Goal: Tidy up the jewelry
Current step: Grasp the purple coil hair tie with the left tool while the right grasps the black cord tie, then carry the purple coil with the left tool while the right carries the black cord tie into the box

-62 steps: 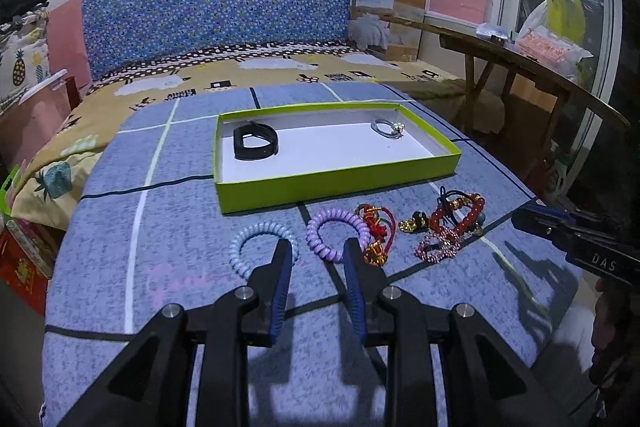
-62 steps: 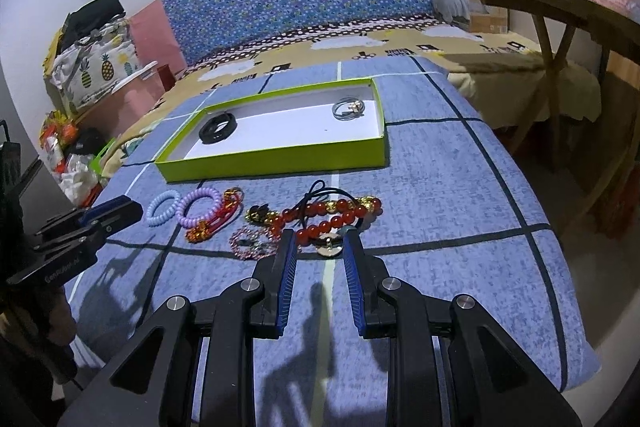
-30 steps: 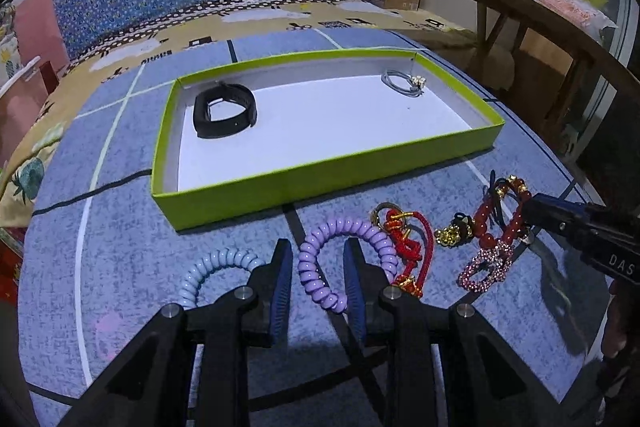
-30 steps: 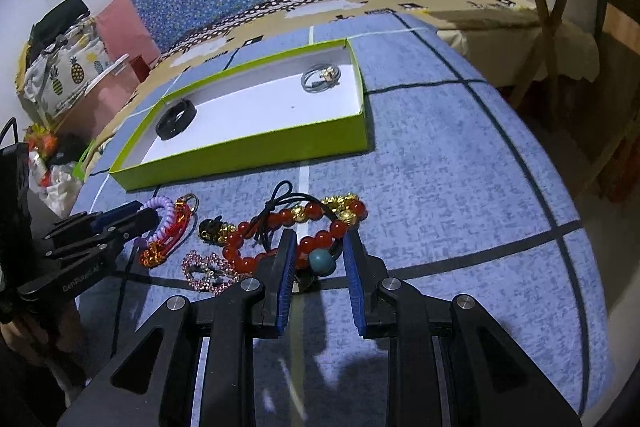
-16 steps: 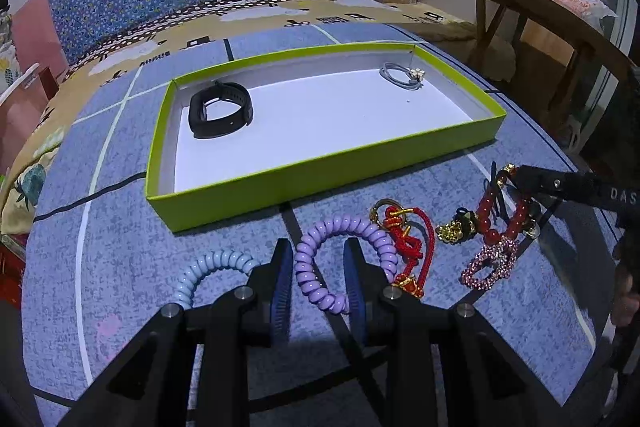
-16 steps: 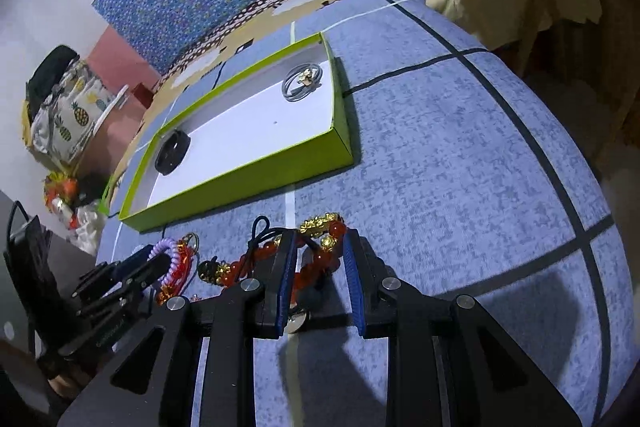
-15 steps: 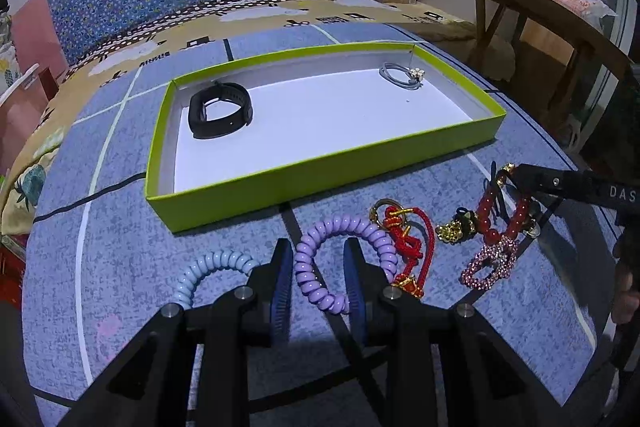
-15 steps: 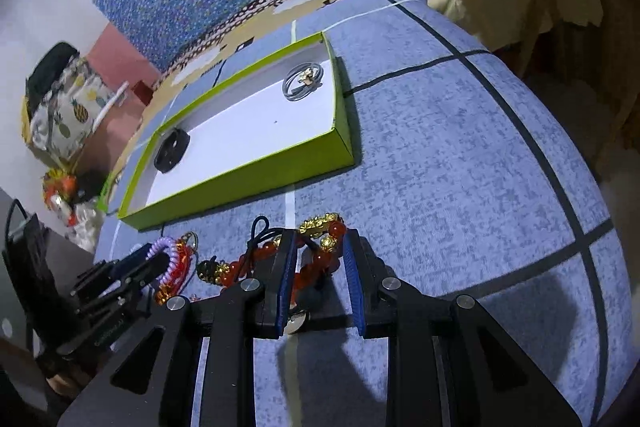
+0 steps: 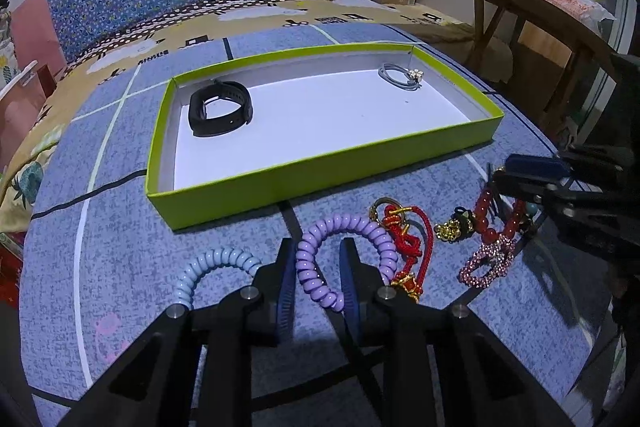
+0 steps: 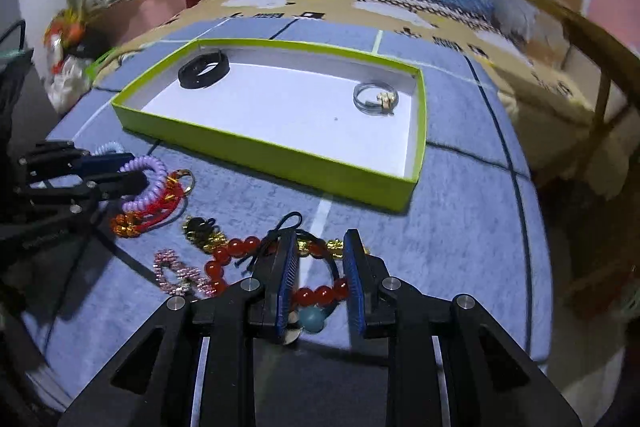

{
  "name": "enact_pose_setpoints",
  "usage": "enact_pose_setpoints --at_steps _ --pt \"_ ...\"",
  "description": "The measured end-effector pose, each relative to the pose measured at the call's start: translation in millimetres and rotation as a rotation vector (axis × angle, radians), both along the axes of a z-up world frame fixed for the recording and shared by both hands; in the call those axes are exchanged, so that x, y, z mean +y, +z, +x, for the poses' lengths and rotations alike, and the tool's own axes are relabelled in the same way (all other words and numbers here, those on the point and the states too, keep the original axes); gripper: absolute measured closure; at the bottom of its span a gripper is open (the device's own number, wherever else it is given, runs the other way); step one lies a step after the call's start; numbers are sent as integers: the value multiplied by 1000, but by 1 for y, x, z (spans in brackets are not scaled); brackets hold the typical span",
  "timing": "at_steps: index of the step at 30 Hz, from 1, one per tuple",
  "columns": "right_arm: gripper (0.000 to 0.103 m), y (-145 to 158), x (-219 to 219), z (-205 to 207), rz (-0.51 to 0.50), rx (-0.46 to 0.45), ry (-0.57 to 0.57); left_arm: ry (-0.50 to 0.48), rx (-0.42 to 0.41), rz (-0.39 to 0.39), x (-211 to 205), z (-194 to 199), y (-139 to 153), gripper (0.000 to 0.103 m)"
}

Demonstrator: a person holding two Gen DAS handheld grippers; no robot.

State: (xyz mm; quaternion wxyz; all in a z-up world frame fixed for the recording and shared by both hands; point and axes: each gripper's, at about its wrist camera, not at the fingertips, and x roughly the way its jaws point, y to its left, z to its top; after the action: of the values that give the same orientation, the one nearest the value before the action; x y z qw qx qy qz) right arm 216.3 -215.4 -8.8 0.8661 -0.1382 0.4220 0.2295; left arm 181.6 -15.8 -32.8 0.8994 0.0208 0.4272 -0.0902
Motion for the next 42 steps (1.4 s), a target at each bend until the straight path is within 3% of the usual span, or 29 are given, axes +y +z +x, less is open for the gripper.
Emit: enact_pose_setpoints --at_steps 5,7,9,14,18,21,24,27,30,37,38,39,42 --pt "82 -2 -6 4 7 20 36 -6 0 -2 2 -1 0 80" --pt "98 -2 -4 4 -8 12 38 -7 0 -2 2 -1 0 80" --pt "103 -2 -4 3 -11 9 35 -8 0 -3 2 0 0 80" --pt "103 0 0 -7 -19 -24 49 -7 0 -1 1 0 0 80" --pt "103 10 -6 -11 40 -49 24 -2 -2 0 3 -1 0 91" --pt "103 17 -7 -12 63 -57 46 -7 -4 1 3 -2 1 92" --pt "102 14 -3 -5 71 -25 67 -7 -3 -2 4 -2 1 92" --pt "83 9 -1 2 80 -4 57 -6 -2 -3 3 -3 0 92" --pt "80 3 1 9 99 32 64 -6 -1 -2 3 -3 0 92" --pt "80 -2 2 18 106 63 49 -6 -2 -3 3 -3 0 92" --pt "83 -2 2 18 102 61 47 -6 -2 -3 3 -3 0 92" --pt "95 -2 2 16 97 57 48 -7 -2 -3 2 -4 0 92" --pt "99 0 3 12 89 46 51 -6 -2 -2 3 -3 1 92"
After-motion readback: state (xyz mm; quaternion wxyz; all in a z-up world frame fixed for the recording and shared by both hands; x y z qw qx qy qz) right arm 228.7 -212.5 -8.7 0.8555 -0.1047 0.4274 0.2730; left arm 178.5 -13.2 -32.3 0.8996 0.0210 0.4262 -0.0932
